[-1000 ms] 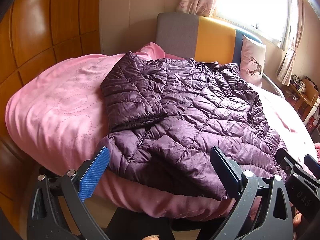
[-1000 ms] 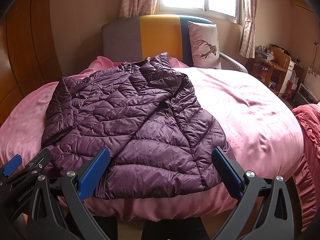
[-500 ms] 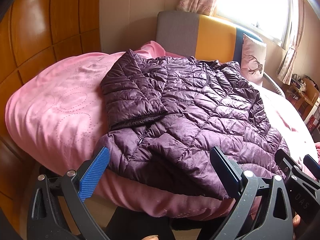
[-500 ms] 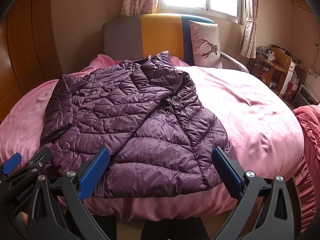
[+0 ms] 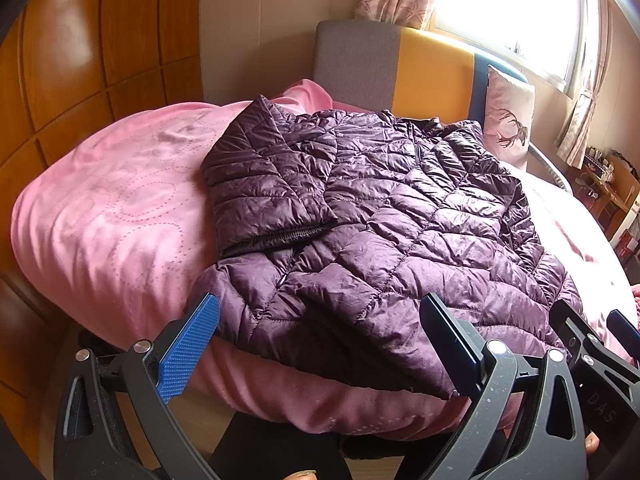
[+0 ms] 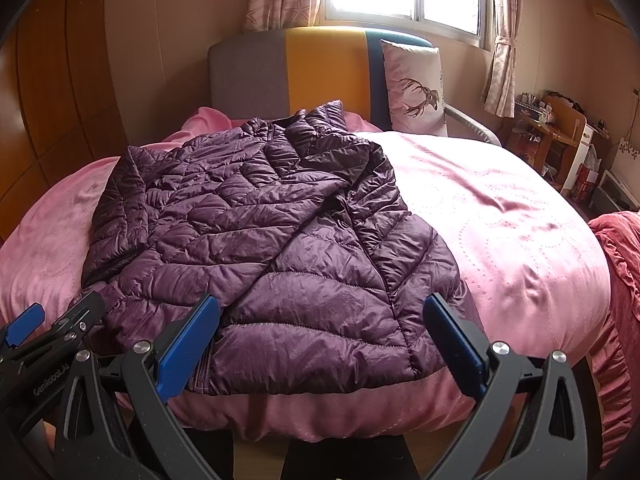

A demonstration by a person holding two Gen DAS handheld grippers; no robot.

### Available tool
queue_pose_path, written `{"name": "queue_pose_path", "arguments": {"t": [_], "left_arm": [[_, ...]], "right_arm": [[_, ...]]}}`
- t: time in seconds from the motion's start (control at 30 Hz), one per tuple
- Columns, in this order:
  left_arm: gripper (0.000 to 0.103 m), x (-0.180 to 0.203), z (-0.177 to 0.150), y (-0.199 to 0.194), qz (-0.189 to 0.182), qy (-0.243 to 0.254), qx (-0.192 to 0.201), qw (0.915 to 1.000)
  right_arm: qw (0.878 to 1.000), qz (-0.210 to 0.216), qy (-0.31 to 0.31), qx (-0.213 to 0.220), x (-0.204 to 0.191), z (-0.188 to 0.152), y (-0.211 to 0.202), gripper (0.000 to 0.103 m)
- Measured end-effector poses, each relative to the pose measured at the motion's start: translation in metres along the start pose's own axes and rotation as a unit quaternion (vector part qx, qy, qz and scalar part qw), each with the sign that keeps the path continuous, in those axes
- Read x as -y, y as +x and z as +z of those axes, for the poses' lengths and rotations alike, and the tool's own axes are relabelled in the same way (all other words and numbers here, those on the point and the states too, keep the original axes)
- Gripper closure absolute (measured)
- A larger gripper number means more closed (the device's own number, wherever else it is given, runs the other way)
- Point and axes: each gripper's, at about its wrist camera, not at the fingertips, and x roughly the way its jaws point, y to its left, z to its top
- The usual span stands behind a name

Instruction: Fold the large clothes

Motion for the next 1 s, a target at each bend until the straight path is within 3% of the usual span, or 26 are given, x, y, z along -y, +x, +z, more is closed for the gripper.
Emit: {"name": "queue_pose_path", "arguments": {"t": [1.0], "left_arm": [[0.004, -0.0073, 0.0003, 0.0044, 0.004, -0.006, -0.004, 1.0000]], "right_arm": [[1.000, 0.009, -0.003, 0.005, -0.0015, -0.0025, 0.0022, 0.002]]}}
